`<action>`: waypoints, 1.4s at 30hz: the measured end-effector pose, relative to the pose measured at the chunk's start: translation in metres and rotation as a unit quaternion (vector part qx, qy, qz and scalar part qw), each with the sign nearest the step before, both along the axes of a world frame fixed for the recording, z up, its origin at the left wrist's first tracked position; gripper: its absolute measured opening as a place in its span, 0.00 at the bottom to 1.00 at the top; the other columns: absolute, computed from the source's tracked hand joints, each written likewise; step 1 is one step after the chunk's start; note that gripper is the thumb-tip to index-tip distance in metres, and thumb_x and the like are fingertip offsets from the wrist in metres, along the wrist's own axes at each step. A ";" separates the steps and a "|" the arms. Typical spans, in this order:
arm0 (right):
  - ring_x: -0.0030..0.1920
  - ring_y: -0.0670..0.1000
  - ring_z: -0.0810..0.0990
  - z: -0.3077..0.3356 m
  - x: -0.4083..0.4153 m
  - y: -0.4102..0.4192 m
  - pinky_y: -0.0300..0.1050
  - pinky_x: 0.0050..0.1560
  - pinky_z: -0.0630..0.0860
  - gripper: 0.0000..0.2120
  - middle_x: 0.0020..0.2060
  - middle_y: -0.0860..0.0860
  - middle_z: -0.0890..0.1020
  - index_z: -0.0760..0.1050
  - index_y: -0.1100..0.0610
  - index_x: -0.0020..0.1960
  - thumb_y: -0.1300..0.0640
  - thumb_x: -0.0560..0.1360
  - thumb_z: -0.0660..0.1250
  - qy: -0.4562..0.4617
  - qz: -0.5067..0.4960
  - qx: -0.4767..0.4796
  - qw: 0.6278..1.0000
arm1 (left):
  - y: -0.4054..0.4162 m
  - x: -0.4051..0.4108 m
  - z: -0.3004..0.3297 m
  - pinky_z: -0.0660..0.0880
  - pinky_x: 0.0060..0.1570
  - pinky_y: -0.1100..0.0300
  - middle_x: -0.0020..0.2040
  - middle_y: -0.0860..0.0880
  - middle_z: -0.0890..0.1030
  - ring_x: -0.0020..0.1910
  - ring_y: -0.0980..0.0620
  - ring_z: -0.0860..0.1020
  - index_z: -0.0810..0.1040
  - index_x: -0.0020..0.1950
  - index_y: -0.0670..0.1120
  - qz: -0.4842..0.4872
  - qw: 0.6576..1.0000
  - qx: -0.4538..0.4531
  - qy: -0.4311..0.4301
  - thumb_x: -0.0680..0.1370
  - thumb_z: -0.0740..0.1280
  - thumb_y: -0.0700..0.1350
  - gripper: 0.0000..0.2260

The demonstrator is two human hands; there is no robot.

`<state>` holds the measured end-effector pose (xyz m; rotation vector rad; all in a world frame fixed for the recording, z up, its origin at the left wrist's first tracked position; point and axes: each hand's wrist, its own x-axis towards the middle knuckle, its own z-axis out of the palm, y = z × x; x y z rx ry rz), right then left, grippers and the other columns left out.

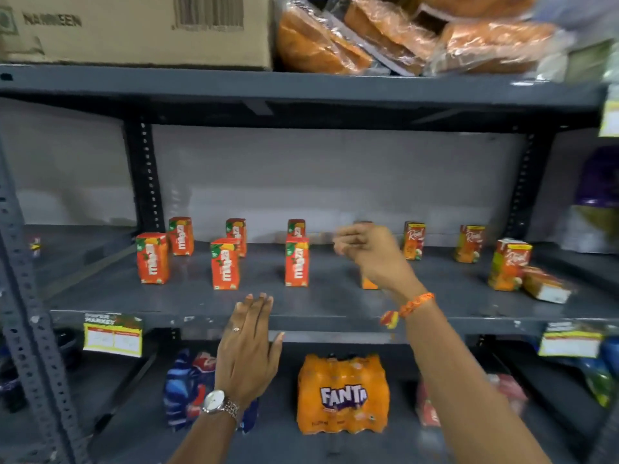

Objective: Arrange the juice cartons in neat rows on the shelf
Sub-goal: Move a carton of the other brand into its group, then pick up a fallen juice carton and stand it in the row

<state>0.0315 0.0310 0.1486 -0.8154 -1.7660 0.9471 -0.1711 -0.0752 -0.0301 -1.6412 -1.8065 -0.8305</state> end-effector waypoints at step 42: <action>0.50 0.60 0.81 -0.026 0.327 0.116 0.50 0.49 0.79 0.19 0.48 0.58 0.81 0.76 0.58 0.50 0.48 0.65 0.71 -0.323 -0.373 -0.137 0.859 | 0.077 0.182 0.005 0.67 0.66 0.48 0.63 0.45 0.81 0.62 0.44 0.78 0.77 0.66 0.44 -0.009 0.999 0.046 -0.021 0.79 0.57 0.55 0.22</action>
